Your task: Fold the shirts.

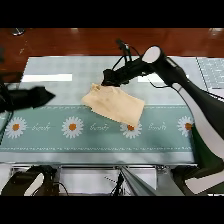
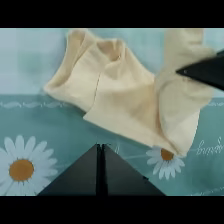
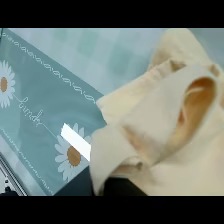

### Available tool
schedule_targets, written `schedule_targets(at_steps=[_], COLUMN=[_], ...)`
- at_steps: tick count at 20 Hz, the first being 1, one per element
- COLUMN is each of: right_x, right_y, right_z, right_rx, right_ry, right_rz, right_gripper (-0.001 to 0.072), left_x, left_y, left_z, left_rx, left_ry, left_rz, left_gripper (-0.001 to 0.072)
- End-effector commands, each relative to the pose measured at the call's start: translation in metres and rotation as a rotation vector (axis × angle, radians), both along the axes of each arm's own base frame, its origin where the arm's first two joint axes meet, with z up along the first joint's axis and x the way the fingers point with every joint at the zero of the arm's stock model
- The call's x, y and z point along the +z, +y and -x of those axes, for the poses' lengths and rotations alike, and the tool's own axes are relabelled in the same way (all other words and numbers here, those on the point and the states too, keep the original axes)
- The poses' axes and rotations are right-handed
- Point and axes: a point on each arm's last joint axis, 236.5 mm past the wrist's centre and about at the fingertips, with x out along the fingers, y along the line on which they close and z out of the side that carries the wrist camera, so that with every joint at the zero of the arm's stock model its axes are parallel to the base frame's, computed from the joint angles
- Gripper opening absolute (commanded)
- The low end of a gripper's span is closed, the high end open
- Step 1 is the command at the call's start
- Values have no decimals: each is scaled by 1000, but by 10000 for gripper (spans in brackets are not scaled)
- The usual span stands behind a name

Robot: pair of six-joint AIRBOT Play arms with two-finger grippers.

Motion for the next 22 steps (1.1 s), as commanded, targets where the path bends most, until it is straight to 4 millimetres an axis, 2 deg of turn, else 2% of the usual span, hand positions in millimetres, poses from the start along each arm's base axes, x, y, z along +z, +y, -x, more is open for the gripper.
schedule_targets(at_steps=[1, 2, 4, 6, 8, 9, 11, 13, 14, 15, 16, 18, 19, 22], right_x=[-29, -34, -42, -32, -5, 11, 34, 38, 38, 34, 24, -10, -31, -97], right_y=[35, 43, 50, 39, 1, -29, -109, -210, -253, -280, -297, -306, -305, -275], right_z=[-9, -8, -14, -25, -35, -34, -23, -9, 4, 17, 32, 58, 70, 102], right_rx=[28, 29, 6, -19, -24, -9, 17, -85, -177, -267, -379, -620, -735, -957], right_ry=[45, 59, 54, 48, 58, 62, 51, 31, 25, 12, 1, -9, 5, 178], right_rz=[-9, -20, -34, -48, -59, -51, 77, 351, 453, 495, 484, 373, 300, 44], right_gripper=[20, 51, 624, 627, 626, 626, 623, 619, 618, 619, 618, 618, 618, 618], left_x=[-61, -72, -85, -91, -91, -91, -91, -91, -91, -91, -91, -91, -91, -91], left_y=[-12, -14, -15, -15, -15, -15, -15, -15, -15, -15, -15, -15, -15, -15], left_z=[41, 45, 47, 48, 48, 48, 48, 48, 48, 48, 48, 48, 48, 48], left_rx=[2, 0, 8, 10, 10, 10, 9, 9, -5, -16, -16, -16, -16, -16], left_ry=[117, 140, 155, 169, 170, 170, 170, 170, 160, 154, 155, 155, 155, 156], left_rz=[63, 66, 70, 72, 73, 73, 72, 72, 63, 56, 56, 56, 56, 56], left_gripper=[27, 27, 26, 26, 26, 27, 27, 27, 27, 27, 27, 26, 26, 27])
